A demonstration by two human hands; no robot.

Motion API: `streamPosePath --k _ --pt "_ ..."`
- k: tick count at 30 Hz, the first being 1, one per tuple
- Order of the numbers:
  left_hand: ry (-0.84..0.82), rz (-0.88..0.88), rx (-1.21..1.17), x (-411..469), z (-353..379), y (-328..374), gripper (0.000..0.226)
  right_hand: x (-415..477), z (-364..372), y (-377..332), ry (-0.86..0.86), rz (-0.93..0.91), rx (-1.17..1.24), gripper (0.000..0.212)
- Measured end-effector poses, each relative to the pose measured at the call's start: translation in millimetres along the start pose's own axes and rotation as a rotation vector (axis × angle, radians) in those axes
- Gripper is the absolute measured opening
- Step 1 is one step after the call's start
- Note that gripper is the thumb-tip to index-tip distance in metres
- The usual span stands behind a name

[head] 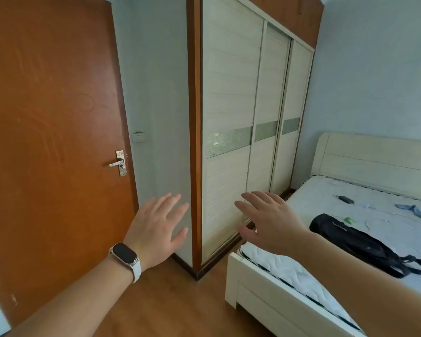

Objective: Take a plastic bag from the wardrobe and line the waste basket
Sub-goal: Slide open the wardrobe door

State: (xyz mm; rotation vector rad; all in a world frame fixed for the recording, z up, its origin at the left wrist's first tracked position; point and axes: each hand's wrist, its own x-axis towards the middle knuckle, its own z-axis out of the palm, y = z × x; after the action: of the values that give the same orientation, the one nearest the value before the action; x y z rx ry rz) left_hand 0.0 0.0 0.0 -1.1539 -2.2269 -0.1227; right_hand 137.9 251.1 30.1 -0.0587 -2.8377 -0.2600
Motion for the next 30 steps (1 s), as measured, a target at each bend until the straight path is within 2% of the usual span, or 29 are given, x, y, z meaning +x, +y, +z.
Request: streamPosePath --k 6,12,23,30 --pt "-0.081 0.016 -0.027 4.2 34.2 -25.3 0.057 23.5 34.0 -13.4 0.037 0.024 -0.031 0.066" --pt "-0.101 0.039 -0.063 37.5 74.6 -30.7 0.057 55.4 67.5 13.1 0.008 0.035 0.011 0.068" --pt "-0.191 0.037 0.007 174.5 167.1 -9.2 0.056 147.3 140.3 150.1 0.085 0.029 0.069 0.057" --pt "-0.169 0.004 0.060 269.5 215.3 6.3 0.051 206.5 169.5 246.9 0.138 -0.011 0.059 0.054"
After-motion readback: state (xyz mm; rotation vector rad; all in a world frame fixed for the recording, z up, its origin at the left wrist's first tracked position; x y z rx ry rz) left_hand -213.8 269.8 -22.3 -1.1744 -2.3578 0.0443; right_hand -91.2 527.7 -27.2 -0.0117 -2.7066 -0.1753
